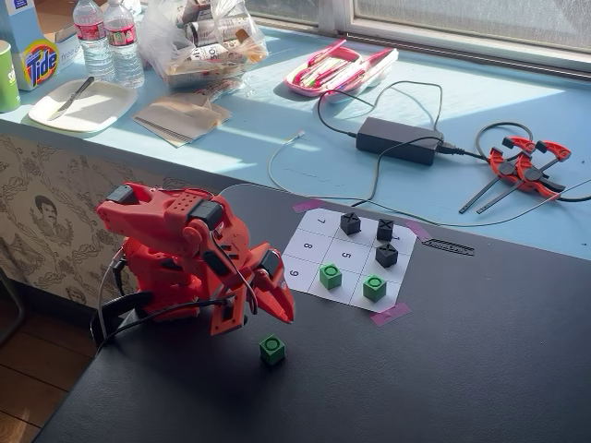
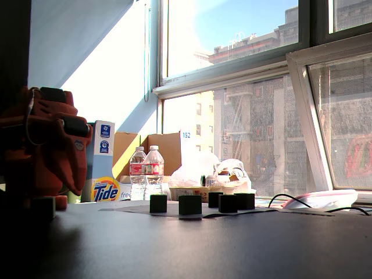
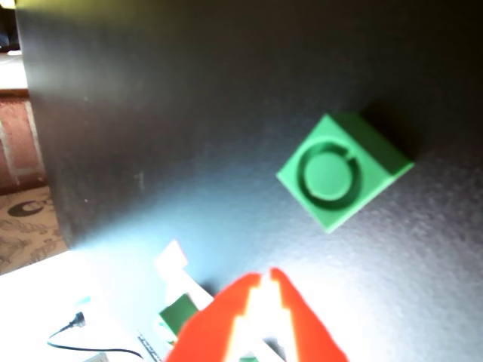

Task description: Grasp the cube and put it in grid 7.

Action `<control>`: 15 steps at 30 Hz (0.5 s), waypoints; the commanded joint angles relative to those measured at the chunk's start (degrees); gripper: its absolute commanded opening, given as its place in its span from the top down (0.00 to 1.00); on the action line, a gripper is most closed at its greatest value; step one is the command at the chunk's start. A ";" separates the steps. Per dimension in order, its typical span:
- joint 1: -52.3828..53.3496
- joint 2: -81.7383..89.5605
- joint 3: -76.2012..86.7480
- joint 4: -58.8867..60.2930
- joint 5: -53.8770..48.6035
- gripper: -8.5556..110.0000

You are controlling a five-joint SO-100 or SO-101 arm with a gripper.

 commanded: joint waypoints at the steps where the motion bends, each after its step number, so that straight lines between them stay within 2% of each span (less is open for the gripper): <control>1: -0.26 0.18 3.60 -0.97 0.18 0.93; 15: -0.26 0.18 3.60 -1.41 -0.44 0.93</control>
